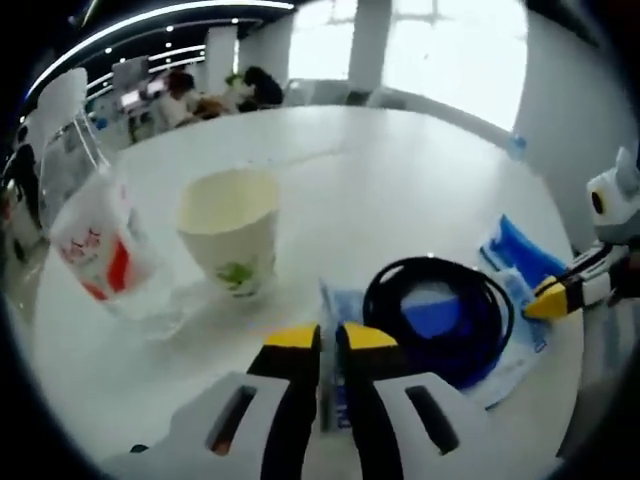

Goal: Arrange the tabletop items into an orderly group along one side of the table until the central work area is clear of visible clutter.

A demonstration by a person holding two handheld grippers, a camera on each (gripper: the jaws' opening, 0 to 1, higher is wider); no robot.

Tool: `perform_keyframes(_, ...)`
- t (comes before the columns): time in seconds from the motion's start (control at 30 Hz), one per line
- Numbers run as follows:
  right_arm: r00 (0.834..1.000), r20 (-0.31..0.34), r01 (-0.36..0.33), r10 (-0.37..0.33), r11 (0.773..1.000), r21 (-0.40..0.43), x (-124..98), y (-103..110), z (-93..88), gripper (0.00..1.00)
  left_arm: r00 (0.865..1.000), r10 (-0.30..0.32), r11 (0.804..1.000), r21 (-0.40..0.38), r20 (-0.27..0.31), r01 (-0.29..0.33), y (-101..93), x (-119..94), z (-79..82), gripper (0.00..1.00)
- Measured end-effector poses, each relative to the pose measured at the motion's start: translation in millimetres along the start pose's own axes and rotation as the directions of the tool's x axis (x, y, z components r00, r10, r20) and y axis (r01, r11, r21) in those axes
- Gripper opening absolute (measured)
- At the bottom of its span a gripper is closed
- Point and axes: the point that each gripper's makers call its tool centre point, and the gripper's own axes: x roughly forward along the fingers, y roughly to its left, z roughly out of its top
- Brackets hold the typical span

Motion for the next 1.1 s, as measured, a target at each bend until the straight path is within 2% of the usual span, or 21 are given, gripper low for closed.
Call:
perform_keyframes(0.1, 1.000, 0.012, -0.002, 0.002, 1.000, -0.023, -1.8, 1.1, 2.3, 0.05, 1.000, 0.003, 1.000, 0.003, 0.014, -0.003, -0.3, -1.6, 2.8, 0.00)
perform_keyframes(0.17, 1.000, 0.015, -0.009, 0.009, 0.999, -0.038, -2.8, 3.0, 3.1, 0.04, 0.999, -0.006, 1.000, 0.019, 0.048, 0.005, -3.4, -4.0, 9.2, 0.00)
perform_keyframes(0.23, 1.000, 0.029, -0.010, 0.011, 0.999, -0.052, -3.9, 3.7, 5.4, 0.03, 0.999, 0.005, 1.000, 0.031, 0.041, -0.006, -4.2, -4.2, 8.8, 0.00)
perform_keyframes(0.47, 0.998, 0.064, 0.005, 0.001, 0.995, -0.100, -8.6, 2.0, 12.3, 0.01, 0.997, 0.023, 0.998, 0.056, 0.079, -0.027, -8.0, -9.0, 15.2, 0.00)
perform_keyframes(0.67, 0.995, 0.098, 0.014, -0.002, 0.992, -0.127, -13.1, 1.7, 20.9, 0.01, 0.991, 0.033, 0.996, 0.073, 0.128, -0.043, -7.7, -17.0, 31.3, 0.00)
perform_keyframes(0.97, 0.990, 0.142, 0.033, -0.011, 0.988, -0.153, -25.7, -8.0, 44.7, 0.01, 0.987, 0.035, 0.997, 0.062, 0.158, -0.045, -13.1, -21.8, 42.2, 0.00)
perform_keyframes(1.1, 0.985, 0.169, 0.059, -0.027, 0.980, -0.188, -31.1, -13.9, 58.8, 0.01, 0.984, 0.031, 0.997, 0.057, 0.175, -0.042, -17.6, -22.8, 48.5, 0.00)
